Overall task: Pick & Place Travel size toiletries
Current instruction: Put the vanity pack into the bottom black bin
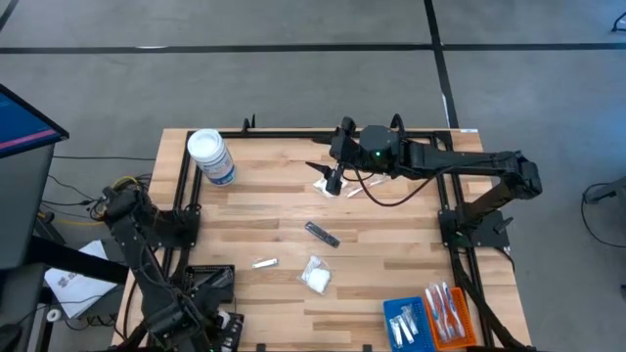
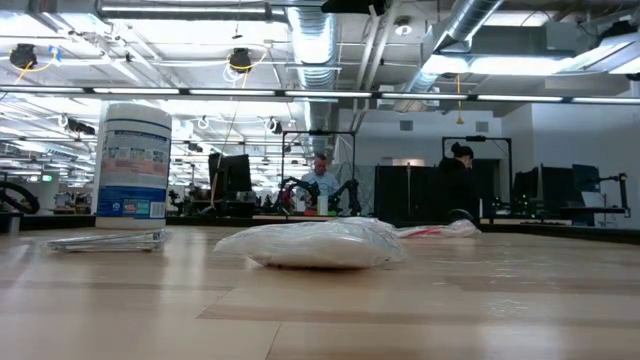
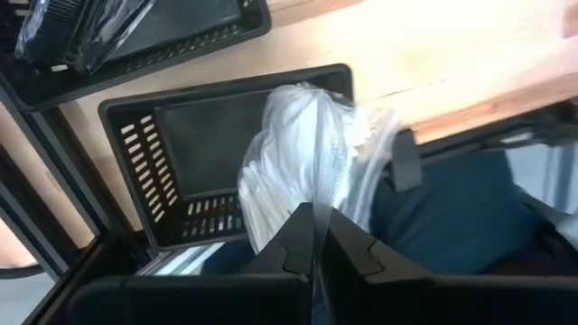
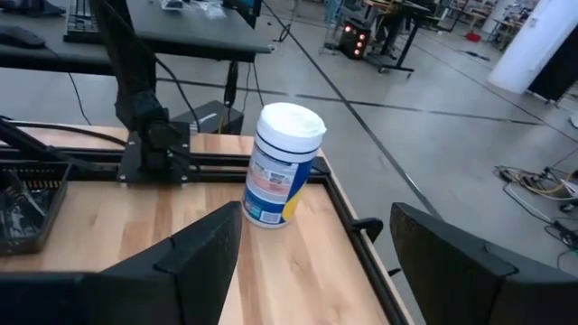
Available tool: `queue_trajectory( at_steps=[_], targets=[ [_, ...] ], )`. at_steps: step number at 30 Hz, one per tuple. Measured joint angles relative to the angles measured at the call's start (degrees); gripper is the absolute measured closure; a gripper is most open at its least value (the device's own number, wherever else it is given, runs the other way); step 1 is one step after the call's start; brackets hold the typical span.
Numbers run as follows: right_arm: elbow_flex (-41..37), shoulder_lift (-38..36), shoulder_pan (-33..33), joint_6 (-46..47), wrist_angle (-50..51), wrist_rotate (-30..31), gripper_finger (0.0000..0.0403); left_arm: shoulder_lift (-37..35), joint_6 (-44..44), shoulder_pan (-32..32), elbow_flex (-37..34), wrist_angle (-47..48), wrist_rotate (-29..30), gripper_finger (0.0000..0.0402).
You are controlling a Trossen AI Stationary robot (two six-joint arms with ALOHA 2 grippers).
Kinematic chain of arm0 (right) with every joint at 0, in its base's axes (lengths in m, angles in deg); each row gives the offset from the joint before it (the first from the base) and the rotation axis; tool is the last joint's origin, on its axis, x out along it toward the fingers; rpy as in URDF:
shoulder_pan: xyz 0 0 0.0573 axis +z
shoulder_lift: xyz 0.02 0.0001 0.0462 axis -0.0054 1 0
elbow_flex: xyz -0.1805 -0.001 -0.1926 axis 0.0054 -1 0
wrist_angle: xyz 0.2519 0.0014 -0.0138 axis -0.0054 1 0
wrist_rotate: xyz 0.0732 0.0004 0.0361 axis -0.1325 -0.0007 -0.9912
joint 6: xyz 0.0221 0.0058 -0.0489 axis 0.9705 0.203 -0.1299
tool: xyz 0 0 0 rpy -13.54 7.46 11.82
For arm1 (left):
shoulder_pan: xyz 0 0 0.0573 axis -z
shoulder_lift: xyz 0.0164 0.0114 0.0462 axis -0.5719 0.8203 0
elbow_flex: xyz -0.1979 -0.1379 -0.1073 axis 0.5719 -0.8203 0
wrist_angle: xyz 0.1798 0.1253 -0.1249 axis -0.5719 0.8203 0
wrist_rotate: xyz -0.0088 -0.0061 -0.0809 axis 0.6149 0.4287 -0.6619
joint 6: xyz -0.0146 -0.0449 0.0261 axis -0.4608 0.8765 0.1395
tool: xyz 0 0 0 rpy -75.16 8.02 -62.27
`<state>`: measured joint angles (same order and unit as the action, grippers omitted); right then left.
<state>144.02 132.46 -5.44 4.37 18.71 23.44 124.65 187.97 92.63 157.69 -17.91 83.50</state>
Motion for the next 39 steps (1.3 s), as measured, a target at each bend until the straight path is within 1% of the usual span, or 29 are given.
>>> queue_trajectory(
  at_steps=[4, 10, 16, 19, 23, 26, 29, 39],
  targets=[
    [0.0, 0.0, 0.0, 0.0, 0.1, -0.2, 0.0127, 3.0, -0.1, -0.8, 0.0, 0.0, -3.3, 0.0401],
    [0.0, 0.0, 0.0, 0.1, -0.3, -0.2, 0.0127, 4.2, -0.3, -0.8, 0.0, 0.0, -2.6, 0.0401],
    [0.0, 0.0, 0.2, 0.2, -0.4, -0.2, 0.0126, 5.9, -0.3, -0.9, 0.0, -0.1, -4.1, 0.0401],
    [0.0, 0.0, 0.1, 0.2, -0.5, -0.2, 0.0126, 6.4, -0.4, -1.1, 0.0, -0.5, -3.8, 0.0401],
    [0.0, 0.0, 0.1, 0.2, -0.4, -0.2, 0.0127, 6.4, -0.8, -1.1, 0.0, -1.2, -0.6, 0.0397],
    [0.0, 0.0, 0.1, 0.2, -0.4, -0.2, 0.0127, 6.4, -1.4, -1.1, 0.0, -1.3, 0.1, 0.0384],
    [0.0, 0.0, 0.1, 0.2, -0.2, -0.2, 0.0126, 6.4, -1.5, -1.3, 0.0, -1.2, -2.3, 0.0366],
    [0.0, 0.0, 0.1, 0.0, 0.0, -0.1, 0.0127, 5.7, -1.7, -1.3, 0.0, -0.9, -3.2, 0.0288]
  ],
)
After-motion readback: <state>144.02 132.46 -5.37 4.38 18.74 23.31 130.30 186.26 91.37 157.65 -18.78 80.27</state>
